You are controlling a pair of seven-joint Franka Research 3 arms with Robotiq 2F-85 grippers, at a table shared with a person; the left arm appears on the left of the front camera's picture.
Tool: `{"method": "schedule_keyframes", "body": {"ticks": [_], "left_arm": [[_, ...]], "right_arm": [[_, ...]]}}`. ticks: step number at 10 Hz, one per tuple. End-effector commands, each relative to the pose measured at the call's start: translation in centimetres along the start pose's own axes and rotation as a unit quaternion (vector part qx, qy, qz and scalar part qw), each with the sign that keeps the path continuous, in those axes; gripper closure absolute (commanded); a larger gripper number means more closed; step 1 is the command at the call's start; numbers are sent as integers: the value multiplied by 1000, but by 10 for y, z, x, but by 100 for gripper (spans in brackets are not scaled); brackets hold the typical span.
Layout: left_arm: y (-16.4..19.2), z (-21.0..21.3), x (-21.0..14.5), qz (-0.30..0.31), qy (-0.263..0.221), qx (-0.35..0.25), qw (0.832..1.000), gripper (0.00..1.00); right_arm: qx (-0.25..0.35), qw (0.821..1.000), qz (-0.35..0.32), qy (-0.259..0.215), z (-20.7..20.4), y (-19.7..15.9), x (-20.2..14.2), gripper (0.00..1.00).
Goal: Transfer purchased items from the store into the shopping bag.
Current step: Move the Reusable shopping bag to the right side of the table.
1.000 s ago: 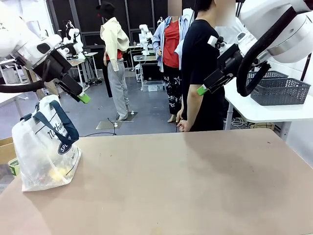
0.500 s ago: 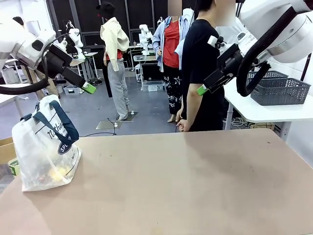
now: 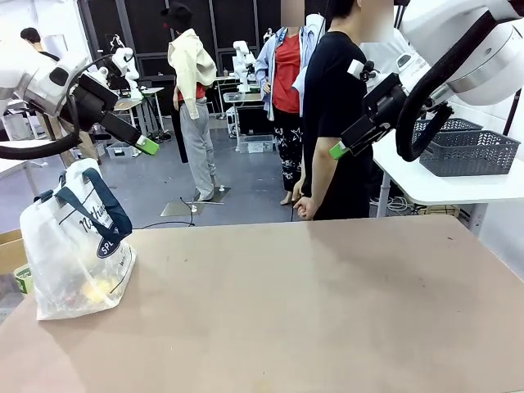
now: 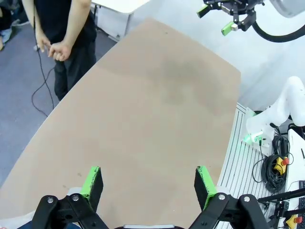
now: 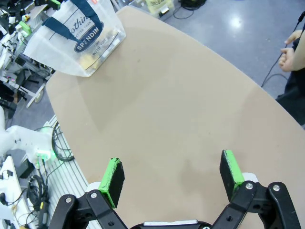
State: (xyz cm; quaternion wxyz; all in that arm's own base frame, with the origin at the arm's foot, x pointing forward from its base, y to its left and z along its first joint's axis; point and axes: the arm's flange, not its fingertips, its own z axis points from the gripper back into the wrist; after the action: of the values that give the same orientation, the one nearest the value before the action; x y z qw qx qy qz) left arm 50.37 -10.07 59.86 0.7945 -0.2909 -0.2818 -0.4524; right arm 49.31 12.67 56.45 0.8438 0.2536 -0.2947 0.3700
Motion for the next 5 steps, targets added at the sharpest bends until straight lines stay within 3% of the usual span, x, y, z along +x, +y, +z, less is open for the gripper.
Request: {"method": "schedule_keyframes", "body": {"ticks": [1,5], "left_arm": [[-1,0,1,0,-2,-3,1000,0],[-1,0,1,0,-2,-3,1000,0]], "right_arm": [[2,1000,-4,0,0,1,-2,0],[2,1000,-4,0,0,1,-2,0]]}}
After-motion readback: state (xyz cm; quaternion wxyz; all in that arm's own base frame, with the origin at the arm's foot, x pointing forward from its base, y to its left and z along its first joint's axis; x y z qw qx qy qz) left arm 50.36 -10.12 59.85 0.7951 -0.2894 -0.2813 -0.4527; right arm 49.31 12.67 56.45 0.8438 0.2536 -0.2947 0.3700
